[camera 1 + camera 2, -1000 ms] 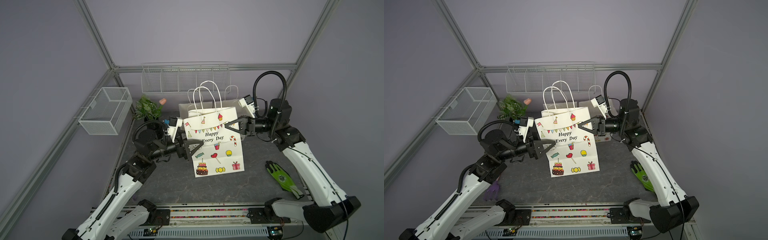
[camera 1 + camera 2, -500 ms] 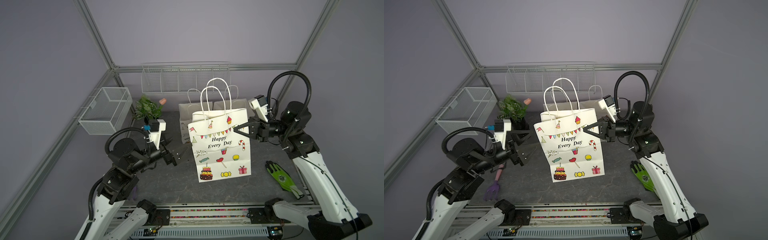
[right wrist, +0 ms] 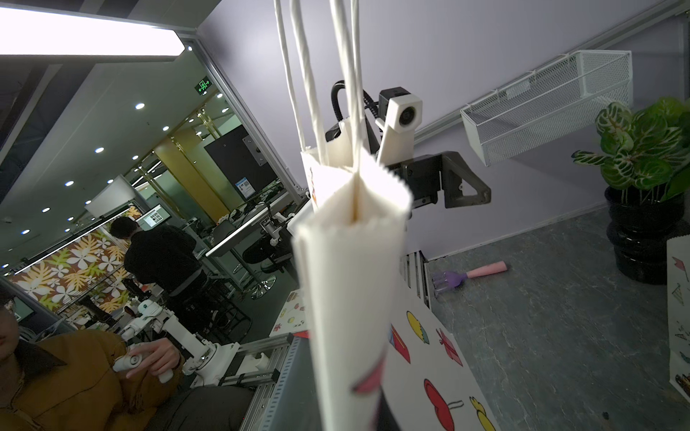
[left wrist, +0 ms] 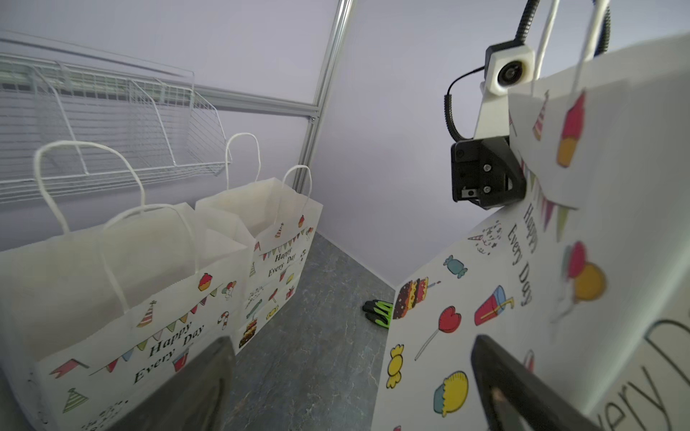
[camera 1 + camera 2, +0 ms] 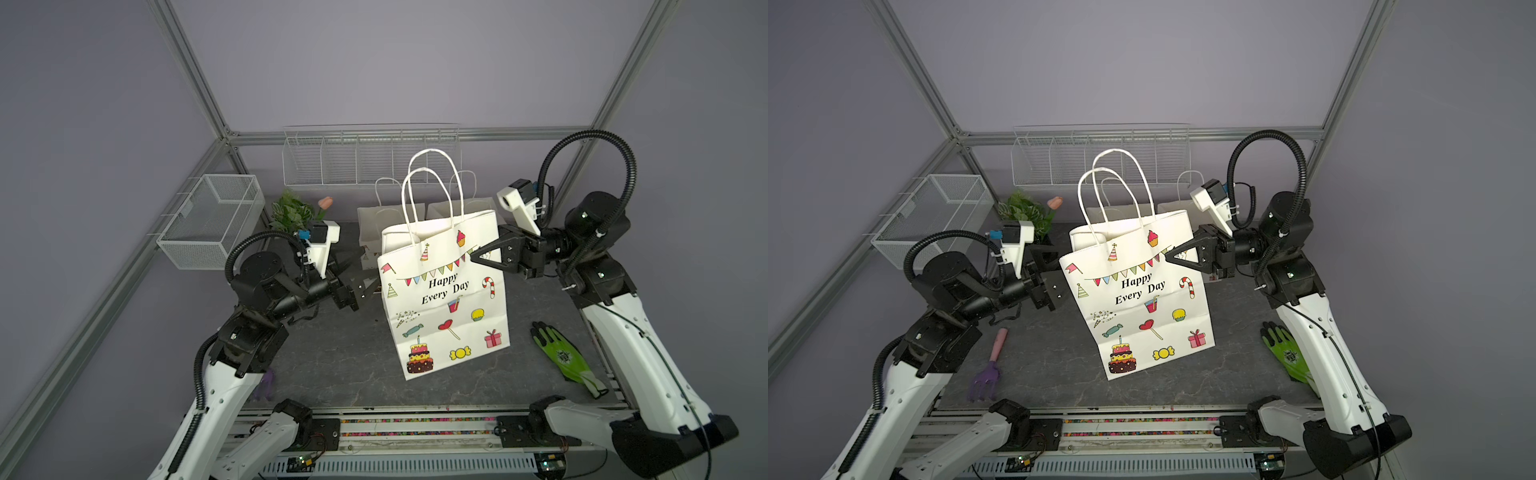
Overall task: Put away the paper bag
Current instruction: Press the paper bag.
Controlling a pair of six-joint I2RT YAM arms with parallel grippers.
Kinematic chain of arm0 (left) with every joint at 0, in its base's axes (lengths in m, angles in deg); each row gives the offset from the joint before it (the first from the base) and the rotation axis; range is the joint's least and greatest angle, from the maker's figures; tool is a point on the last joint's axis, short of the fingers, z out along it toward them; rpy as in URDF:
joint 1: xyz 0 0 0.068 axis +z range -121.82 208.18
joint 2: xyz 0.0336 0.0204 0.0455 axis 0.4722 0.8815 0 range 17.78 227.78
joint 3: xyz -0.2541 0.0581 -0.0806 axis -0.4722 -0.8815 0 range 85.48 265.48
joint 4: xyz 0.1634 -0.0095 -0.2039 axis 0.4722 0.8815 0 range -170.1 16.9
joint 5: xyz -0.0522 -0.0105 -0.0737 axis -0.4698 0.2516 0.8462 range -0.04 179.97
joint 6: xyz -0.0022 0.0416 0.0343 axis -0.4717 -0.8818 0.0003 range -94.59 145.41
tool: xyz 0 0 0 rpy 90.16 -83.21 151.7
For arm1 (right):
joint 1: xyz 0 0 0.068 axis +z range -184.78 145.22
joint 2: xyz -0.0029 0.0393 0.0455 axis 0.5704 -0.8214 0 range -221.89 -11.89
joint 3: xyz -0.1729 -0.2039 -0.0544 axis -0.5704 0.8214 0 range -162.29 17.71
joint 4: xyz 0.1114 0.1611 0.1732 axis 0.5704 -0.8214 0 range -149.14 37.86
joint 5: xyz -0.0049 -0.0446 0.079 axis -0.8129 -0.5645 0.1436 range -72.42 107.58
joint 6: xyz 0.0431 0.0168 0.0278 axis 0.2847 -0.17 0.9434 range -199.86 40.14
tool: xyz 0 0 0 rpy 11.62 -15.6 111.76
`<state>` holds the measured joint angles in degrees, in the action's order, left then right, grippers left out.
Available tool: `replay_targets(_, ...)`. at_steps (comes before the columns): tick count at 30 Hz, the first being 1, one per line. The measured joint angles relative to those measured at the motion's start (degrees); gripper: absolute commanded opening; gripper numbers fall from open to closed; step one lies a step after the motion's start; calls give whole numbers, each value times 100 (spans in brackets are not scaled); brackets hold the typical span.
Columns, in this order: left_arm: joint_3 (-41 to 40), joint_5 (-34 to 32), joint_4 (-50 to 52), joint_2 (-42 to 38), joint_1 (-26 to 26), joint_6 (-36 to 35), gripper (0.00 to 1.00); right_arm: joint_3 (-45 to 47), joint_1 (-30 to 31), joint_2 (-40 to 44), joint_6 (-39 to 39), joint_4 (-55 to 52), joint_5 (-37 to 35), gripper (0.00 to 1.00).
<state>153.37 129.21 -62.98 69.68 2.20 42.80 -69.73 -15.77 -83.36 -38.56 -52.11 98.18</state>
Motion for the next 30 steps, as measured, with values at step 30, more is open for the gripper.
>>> replay_targets(30,-286,-1130,704,-931,87,-289,100,-1141,22,-1690,737,715,306,7)
